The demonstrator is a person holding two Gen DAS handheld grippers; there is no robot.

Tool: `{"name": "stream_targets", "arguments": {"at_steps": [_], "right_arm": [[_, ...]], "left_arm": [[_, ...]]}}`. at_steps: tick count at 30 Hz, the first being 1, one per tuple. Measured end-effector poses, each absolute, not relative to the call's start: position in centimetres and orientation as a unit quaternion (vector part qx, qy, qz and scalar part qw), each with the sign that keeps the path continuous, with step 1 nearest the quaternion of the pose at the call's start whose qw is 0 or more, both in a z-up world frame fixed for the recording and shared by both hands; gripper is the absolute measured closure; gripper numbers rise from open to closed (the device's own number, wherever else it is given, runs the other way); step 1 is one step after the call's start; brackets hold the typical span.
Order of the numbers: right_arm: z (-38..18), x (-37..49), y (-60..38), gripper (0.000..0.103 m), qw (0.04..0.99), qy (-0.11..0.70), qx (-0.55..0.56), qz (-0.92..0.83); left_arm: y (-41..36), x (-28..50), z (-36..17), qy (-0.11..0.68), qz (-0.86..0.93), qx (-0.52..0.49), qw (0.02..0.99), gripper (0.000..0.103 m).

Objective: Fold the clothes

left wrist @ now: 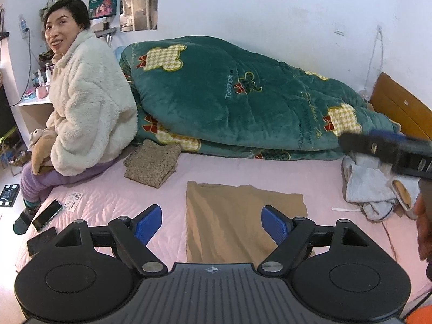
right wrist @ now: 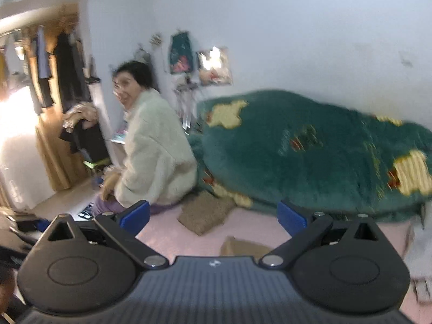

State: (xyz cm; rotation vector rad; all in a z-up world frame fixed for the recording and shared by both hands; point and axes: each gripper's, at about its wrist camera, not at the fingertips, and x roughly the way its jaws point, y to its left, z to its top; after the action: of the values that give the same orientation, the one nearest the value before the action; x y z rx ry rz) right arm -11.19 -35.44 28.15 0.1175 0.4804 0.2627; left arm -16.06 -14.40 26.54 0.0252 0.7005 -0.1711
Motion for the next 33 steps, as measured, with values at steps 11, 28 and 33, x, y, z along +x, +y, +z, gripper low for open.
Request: {"name": "stream_targets", "arguments": {"at_steps": [11, 28, 33], "right_arm": [[21.2, -14.1, -40.5, 0.002, 0.945, 0.317, 0.068, 0.04], [2.2, -11.6, -50.6, 0.002, 0.88, 0.468, 0.044, 0.069], [-3.5, -11.8, -54.1, 0.002, 0.857, 0.509, 0.038, 0.069]], "left_arm": [[-15.5, -16.0, 21.6, 0.381, -0.106, 0.015, 0.918, 0.021], [-26.6, -12.7, -1.7, 0.525, -0.047, 0.004, 0.85, 0.02], [-30.1, -13.4, -7.9, 0.554, -0.058, 0.0, 0.83, 0.02]]}}
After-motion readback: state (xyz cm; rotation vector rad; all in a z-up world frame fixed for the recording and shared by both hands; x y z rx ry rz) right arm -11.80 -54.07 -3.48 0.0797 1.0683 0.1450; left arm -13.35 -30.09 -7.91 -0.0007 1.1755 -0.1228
